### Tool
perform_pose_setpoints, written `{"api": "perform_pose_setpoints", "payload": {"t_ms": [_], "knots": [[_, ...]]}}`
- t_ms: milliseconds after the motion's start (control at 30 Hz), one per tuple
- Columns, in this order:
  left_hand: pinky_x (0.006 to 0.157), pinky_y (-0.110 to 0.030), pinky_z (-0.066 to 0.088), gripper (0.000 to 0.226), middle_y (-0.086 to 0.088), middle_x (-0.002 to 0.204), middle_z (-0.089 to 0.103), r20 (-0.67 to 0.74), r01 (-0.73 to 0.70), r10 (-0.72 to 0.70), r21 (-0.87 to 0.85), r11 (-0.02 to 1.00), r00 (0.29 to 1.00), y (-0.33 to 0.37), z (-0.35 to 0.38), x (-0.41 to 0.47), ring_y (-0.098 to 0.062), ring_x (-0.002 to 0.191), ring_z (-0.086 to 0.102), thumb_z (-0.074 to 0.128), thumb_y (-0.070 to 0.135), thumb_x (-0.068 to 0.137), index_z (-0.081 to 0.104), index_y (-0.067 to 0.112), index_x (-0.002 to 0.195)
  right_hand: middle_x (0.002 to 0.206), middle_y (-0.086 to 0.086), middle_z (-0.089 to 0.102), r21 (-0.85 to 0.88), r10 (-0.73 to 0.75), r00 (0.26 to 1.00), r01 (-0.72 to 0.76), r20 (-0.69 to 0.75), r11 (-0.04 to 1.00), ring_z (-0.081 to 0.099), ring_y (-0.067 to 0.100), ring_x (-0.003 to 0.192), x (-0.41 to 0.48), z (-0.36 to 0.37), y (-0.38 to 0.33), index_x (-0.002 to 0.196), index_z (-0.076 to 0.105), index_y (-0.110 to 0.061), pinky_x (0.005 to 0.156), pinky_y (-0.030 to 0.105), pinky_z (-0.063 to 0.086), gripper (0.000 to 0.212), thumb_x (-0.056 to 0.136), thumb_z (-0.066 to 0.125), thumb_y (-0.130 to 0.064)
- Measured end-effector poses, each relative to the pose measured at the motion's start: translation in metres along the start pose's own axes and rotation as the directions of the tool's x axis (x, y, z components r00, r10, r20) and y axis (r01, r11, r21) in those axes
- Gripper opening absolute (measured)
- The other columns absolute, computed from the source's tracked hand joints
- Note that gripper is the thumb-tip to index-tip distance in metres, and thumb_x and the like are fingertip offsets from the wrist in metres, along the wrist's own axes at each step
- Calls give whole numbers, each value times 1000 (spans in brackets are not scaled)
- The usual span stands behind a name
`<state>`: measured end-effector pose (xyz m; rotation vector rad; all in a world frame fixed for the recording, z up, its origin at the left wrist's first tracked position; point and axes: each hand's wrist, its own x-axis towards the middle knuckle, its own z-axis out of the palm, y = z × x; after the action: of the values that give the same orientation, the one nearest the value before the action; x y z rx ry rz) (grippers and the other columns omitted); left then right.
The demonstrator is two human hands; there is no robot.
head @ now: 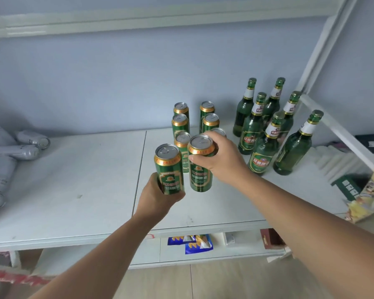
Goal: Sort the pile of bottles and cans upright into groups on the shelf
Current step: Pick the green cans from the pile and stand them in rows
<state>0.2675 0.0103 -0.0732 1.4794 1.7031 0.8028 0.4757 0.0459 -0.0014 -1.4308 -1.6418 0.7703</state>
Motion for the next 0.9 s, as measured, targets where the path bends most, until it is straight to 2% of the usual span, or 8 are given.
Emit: {"api": "perform_pose_setpoints", "payload": {"t_ms": [133,233,433,600,800,900], "knots": [[70,-33,60,60,10,96,73,45,13,-13,5,1000,999,-3,26,9,-9,85,70,89,40,61,54,32,110,96,-16,73,-10,41,999,-42,-11,999,68,1,89,-2,-13,24,105,67,-30,78,32,59,44,69,84,-46],[71,-30,59,61,12,98,72,69,18,-20,24,1000,997,-7,40,20,-7,87,69,90,41,63,54,33,112,98,-18,73,-14,75,997,-75,-28,997,67,-2,90,-3,-17,40,110,67,-30,77,25,56,46,70,86,-42],[73,-35,59,58,13,95,72,106,64,-68,43,997,992,-22,65,38,-9,85,69,88,42,63,54,34,109,105,-17,71,-60,128,989,-133,-78,989,66,2,96,-2,-17,71,117,63,-33,83,32,58,55,68,86,-44],[65,-26,52,61,12,97,71,109,93,-97,40,995,989,-29,75,48,-9,85,68,89,38,65,52,32,113,107,-18,70,-61,154,984,-160,-86,985,66,-1,98,2,-14,83,120,63,-32,84,27,57,56,69,87,-40],[66,-28,52,64,12,100,70,88,111,-112,15,994,990,-32,81,58,-11,88,67,89,37,66,51,31,118,108,-18,68,-70,183,982,-186,-56,980,64,-1,99,3,-12,91,122,61,-32,83,20,52,59,69,88,-37],[69,-30,55,64,13,99,69,102,101,-103,26,995,989,-37,83,60,-10,88,67,89,36,66,50,32,116,111,-18,67,-69,197,980,-197,-10,978,64,0,103,-1,-9,98,124,59,-32,88,23,53,63,69,88,-37]]}}
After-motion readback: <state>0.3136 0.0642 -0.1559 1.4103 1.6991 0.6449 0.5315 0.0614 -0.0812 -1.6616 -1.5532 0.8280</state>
